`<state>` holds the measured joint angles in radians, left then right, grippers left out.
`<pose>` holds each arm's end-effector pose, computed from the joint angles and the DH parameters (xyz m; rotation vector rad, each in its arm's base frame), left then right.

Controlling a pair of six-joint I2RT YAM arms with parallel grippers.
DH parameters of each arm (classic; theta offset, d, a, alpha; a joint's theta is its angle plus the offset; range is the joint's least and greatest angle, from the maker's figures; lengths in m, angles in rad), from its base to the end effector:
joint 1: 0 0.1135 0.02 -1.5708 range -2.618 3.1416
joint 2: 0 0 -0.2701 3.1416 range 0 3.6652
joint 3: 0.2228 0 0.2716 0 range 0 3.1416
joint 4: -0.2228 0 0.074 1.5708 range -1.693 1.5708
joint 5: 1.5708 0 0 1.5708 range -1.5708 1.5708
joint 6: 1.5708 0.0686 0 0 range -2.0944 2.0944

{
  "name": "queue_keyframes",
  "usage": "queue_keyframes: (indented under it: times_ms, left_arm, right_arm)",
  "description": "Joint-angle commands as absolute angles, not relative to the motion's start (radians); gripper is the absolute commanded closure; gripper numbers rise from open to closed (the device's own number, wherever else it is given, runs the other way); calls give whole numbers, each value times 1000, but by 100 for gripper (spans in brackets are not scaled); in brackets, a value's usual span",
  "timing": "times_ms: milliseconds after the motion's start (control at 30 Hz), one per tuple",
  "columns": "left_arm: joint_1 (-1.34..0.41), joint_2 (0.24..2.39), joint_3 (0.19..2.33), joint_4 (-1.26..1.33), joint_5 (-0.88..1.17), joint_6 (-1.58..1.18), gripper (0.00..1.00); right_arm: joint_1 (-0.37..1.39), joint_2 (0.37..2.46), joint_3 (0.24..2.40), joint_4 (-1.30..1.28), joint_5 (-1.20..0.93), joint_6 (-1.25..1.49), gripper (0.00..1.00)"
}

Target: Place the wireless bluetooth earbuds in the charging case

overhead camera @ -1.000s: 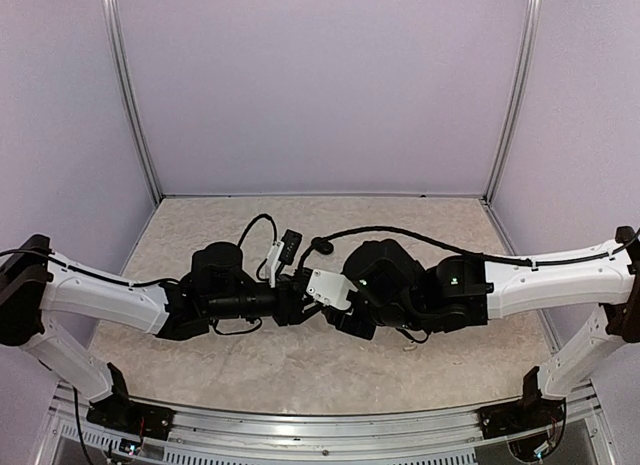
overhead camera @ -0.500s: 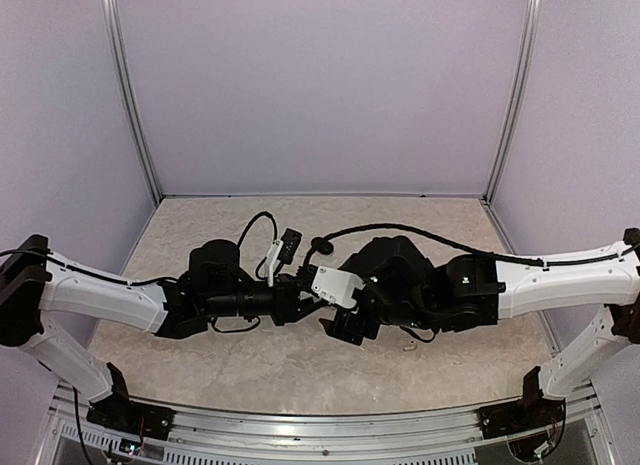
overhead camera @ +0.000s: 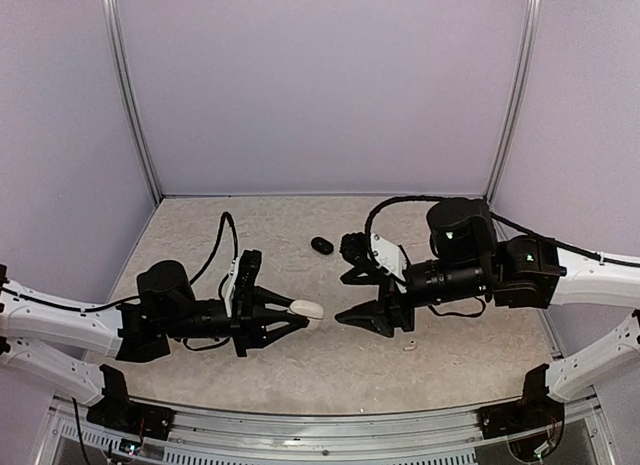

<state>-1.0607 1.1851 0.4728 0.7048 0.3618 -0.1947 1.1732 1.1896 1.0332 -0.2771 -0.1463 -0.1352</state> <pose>0.1235 -0.2704 0.2350 0.9928 1.4127 -1.2418 0.1144 0.2982 0.3226 -1.3503 1.5999 0.7960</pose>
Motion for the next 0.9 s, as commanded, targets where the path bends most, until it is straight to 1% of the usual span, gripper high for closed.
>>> queue_keyframes:
  times_ms: [0,167,300,533,767,867]
  left_arm:
    - [-1108,1128,445,776,337,-36,92]
    - [-1136,1115,453,767,316,-3,92]
    - [-1152,1118,459,768,306,23,92]
    - [-1162,1130,466,765,304,36,92]
    - [-1167,1135,467,763,302,49,92]
    - [-1169,1138,468,760,299,53,92]
  right_arm:
    - [1172,1228,1068,-294,-363,-103,35]
    - [1172,1261,1088,-275,-423,-91,43]
    - [1172,1285,1098,-266,-409,-86,45]
    - [1172,1319,1119,-264,-419,-92,53]
    - [1172,1333,1129,-265,-431,-100,69]
    - [1171,1333,1131,-269,-431,-101,73]
